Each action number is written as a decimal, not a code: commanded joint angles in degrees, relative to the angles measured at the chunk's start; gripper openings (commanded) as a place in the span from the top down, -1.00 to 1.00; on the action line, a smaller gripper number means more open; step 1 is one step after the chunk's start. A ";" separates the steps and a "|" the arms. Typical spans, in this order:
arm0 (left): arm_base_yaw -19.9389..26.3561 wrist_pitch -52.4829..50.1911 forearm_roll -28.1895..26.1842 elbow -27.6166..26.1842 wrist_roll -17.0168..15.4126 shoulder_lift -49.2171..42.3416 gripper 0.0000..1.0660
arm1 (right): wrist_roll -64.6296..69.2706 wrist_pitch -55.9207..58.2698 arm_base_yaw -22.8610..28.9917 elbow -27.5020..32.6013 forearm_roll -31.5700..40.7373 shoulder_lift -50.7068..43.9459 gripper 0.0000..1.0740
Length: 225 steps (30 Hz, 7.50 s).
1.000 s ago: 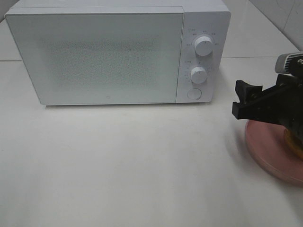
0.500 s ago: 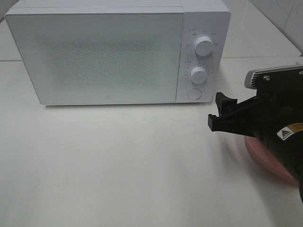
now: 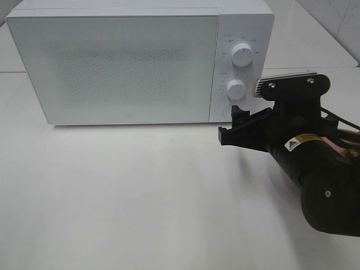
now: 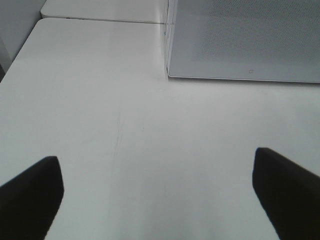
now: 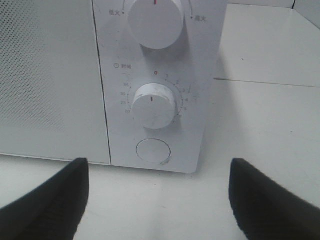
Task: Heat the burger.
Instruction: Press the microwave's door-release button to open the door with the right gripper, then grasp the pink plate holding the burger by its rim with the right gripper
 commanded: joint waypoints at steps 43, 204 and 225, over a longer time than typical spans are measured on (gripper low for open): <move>0.17 0.17 -0.52 0.11 -0.11 -1.26 -0.82 | 83.25 4.30 0.17 -4.13 0.69 3.21 0.97; 0.17 0.17 -0.34 0.11 -0.11 -1.26 -0.82 | 70.02 34.89 -11.63 -14.90 -7.16 3.15 0.93; 0.17 0.17 -0.34 0.11 -0.11 -1.26 -0.82 | 27.50 58.90 -11.80 -14.90 -7.10 -4.30 0.80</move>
